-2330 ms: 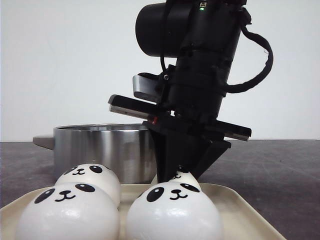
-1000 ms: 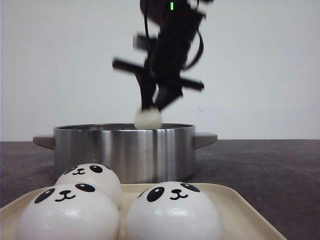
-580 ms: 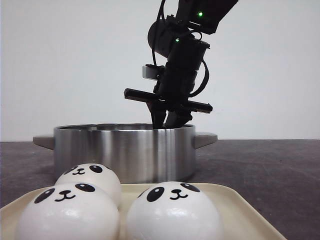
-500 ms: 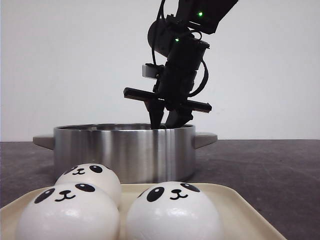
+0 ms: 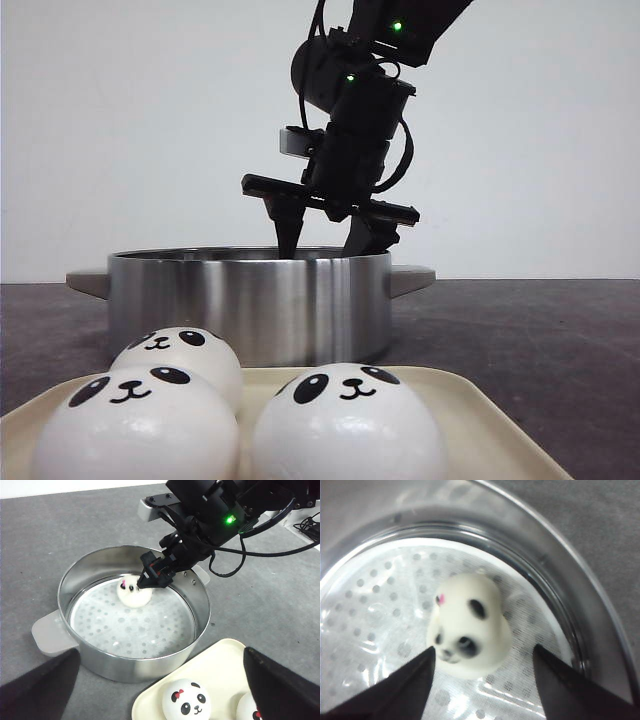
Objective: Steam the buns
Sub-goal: 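Lower the bun into the pot and open the right gripper, then reach the left gripper to the far bun nearest it and grasp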
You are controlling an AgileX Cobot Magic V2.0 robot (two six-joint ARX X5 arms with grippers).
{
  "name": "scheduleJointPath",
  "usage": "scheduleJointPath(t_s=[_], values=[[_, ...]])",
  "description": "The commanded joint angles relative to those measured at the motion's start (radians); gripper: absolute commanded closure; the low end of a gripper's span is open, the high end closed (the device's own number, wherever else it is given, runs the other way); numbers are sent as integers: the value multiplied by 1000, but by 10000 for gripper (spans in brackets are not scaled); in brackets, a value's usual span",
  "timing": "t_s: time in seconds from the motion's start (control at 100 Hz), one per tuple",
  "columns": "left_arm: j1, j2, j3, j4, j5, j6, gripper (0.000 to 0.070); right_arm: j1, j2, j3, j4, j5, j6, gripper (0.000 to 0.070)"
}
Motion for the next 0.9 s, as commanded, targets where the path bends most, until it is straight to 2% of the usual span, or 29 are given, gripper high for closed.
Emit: scheduleJointPath(t_s=[0.0, 0.13, 0.17, 0.2, 0.3, 0.33, 0.56, 0.68, 0.79, 0.89], values=[[-5, 5, 18, 7, -5, -6, 63, 5, 26, 26, 1, 5, -4, 285], [-5, 5, 18, 6, 0, -49, 63, 5, -3, 62, -21, 2, -5, 289], [-5, 8, 18, 6, 6, -73, 63, 5, -24, 77, -36, 2, -10, 311], [-6, 14, 18, 6, 8, -85, 63, 6, -47, 88, -46, 5, -19, 371], [-19, 45, 18, -12, 11, -101, 63, 27, -150, 103, -52, 5, -53, 652], [-26, 60, 18, -22, 11, -105, 63, 35, -188, 103, -49, 6, -70, 700], [-111, 254, 18, -107, 11, -201, 62, 148, -511, 103, -74, 19, -169, 700], [-188, 380, 18, -111, 11, -239, 61, 229, -660, 103, -89, 117, -170, 700], [-259, 492, 18, -88, 10, -308, 55, 301, -777, 103, -95, 214, -175, 700], [-304, 586, 18, -49, 3, -356, 55, 346, -854, 103, -110, 270, -174, 700]])
